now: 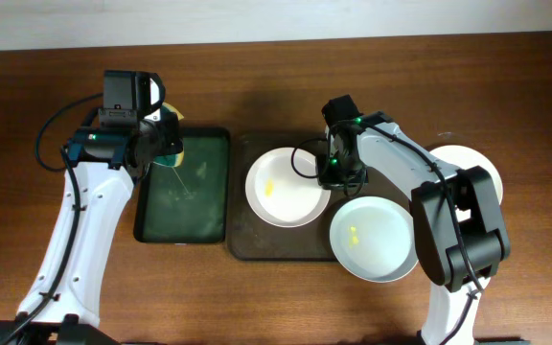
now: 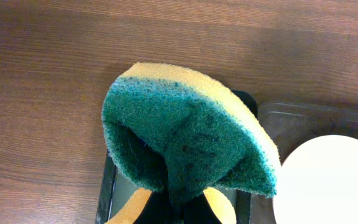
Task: Clean dirty plates on tray and stack at the side
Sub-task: 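Lift the sponge with the left gripper and move it to the held plate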
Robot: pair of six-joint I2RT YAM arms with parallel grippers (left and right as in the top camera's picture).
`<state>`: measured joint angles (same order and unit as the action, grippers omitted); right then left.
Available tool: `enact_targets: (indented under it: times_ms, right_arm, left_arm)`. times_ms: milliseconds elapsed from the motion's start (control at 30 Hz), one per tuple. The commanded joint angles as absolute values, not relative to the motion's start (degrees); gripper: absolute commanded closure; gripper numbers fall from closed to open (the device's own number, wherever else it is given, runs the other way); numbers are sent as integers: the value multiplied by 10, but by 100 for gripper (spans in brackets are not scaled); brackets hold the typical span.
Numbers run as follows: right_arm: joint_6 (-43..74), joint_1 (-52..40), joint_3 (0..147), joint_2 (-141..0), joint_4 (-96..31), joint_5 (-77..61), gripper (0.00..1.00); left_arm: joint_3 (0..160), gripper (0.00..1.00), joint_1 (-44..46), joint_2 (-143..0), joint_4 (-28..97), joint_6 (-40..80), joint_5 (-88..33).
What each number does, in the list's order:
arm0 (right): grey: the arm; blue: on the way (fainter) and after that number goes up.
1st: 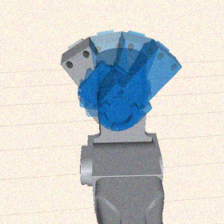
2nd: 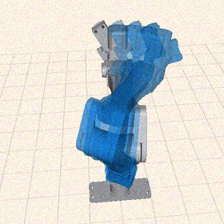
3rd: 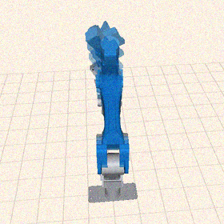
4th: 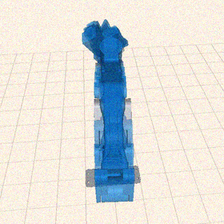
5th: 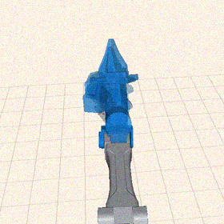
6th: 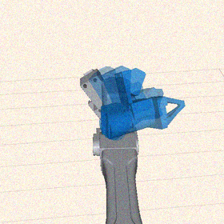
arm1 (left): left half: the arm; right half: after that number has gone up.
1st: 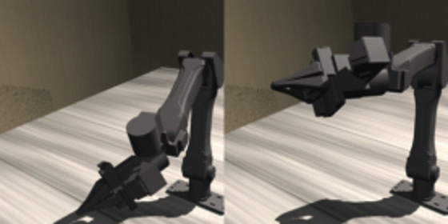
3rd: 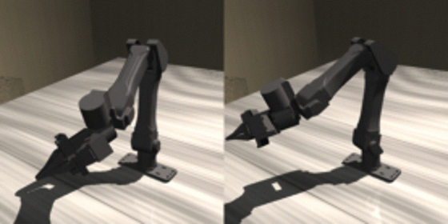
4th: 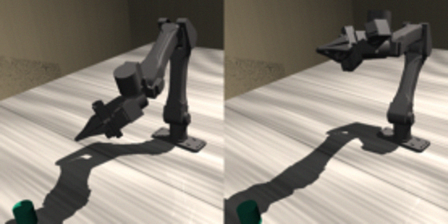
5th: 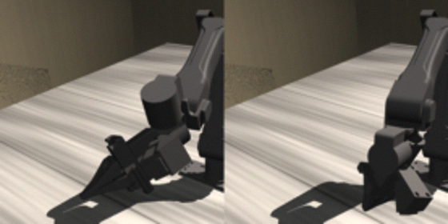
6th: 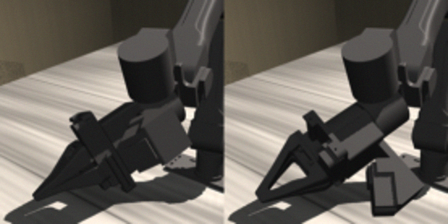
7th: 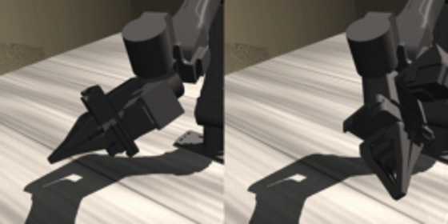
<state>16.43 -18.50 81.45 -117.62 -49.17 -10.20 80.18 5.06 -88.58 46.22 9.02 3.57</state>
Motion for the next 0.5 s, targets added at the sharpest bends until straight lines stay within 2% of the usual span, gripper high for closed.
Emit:
enact_targets:
  times_ms: [0, 333, 400, 467]
  right_arm:
    - [168, -183, 810, -1185, -490, -99, 96]
    - [168, -183, 810, -1185, -490, -98, 96]
    - [168, -183, 810, -1185, -490, -99, 96]
    - [168, -183, 810, -1185, -490, -99, 96]
  left_arm:
    - [803, 100, 50, -872, 459, 95, 26]
    - [794, 100, 51, -882, 450, 109, 77]
    - [794, 100, 52, -903, 485, 131, 39]
    - [794, 100, 52, -932, 493, 133, 54]
